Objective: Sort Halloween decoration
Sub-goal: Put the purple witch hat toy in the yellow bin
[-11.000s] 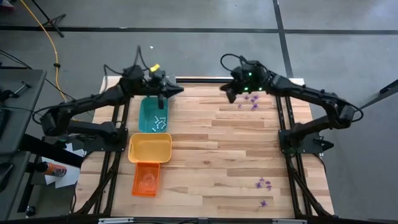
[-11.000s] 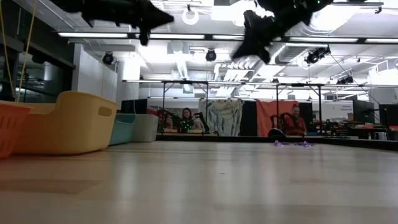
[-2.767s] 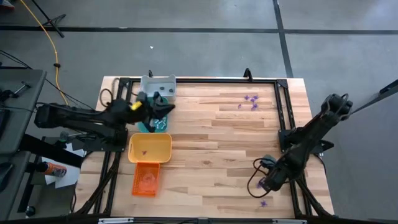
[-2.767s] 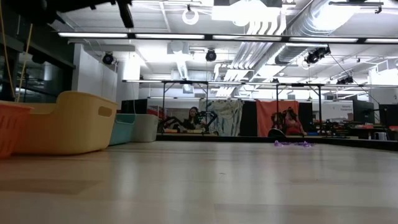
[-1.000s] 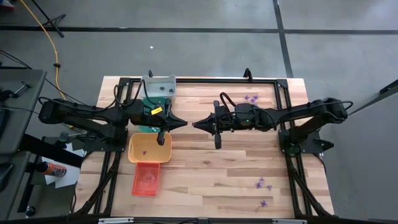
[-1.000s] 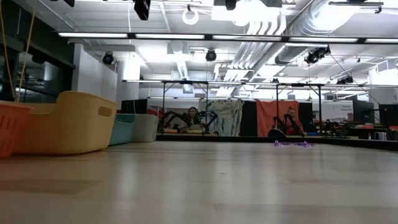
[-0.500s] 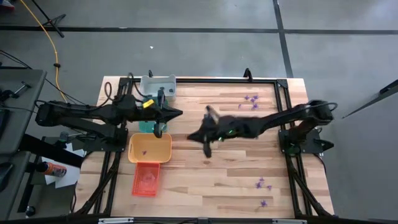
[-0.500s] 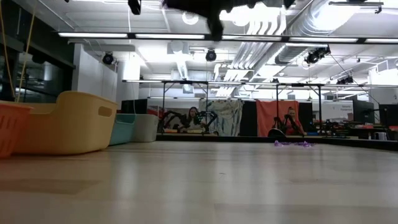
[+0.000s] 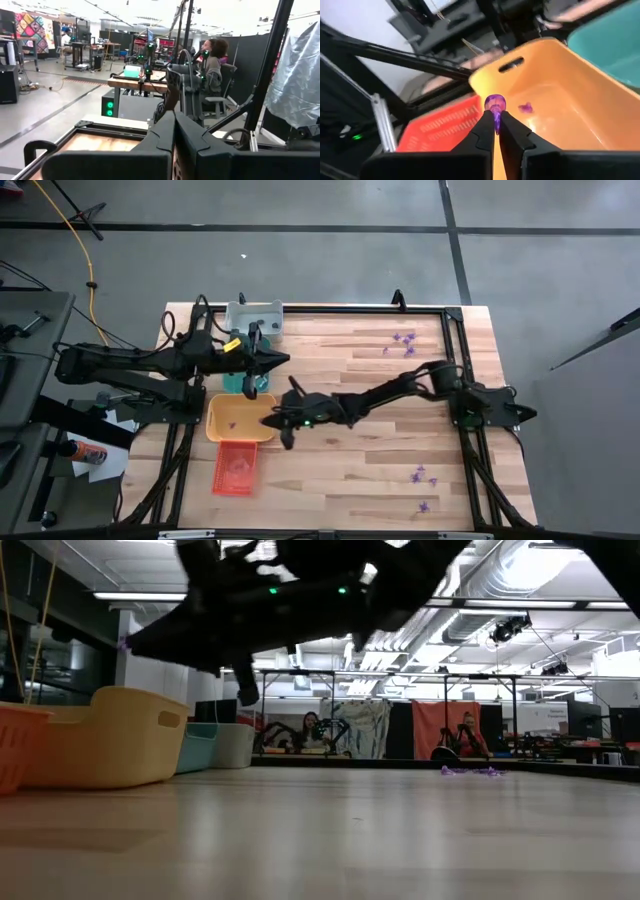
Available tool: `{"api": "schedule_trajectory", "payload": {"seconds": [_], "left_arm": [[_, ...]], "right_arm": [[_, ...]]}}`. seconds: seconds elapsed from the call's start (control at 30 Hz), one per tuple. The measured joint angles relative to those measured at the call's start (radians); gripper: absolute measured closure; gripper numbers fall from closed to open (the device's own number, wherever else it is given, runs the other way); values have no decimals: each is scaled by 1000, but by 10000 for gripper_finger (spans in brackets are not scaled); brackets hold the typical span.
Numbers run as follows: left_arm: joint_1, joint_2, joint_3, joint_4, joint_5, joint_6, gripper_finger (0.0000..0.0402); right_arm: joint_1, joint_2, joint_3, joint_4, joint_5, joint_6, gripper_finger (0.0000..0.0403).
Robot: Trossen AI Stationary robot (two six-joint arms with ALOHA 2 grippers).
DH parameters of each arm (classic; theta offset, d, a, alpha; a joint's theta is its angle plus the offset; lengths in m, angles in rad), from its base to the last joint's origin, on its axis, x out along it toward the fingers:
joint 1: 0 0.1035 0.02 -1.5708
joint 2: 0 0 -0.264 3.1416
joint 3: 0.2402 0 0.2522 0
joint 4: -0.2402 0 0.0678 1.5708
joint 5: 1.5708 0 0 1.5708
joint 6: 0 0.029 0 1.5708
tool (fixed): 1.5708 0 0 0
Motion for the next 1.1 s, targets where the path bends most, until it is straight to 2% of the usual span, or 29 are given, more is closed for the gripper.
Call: {"api": "schedule_trajectory", "payload": {"seconds": [0.2, 0.43, 0.6, 0.7, 0.77, 0.87, 1.03, 1.1], "left_arm": [[0, 0, 0, 2, -8, -14, 401], [0, 0, 0, 1, -34, -18, 401], [0, 0, 0, -1, -44, -17, 402], [1, 0, 0, -3, -53, -16, 401], [1, 0, 0, -3, -59, -16, 402], [1, 0, 0, -5, -61, -16, 401], [1, 0, 0, -6, -61, -15, 401], [1, 0, 0, -6, -61, -15, 401]], "right_arm": [[-12, 18, 124, -275, 33, 4, 362], [-22, 18, 189, -431, 8, -26, 258], [-45, -45, 204, -571, -167, -131, 203], [-48, -136, 169, -759, -150, -241, 196], [-48, -209, 97, -834, -91, -282, 195], [-48, -380, -106, -790, -23, -252, 195], [-28, -708, -537, -587, 70, -1, 195], [-6, -830, -669, -468, 99, 98, 195]]}}
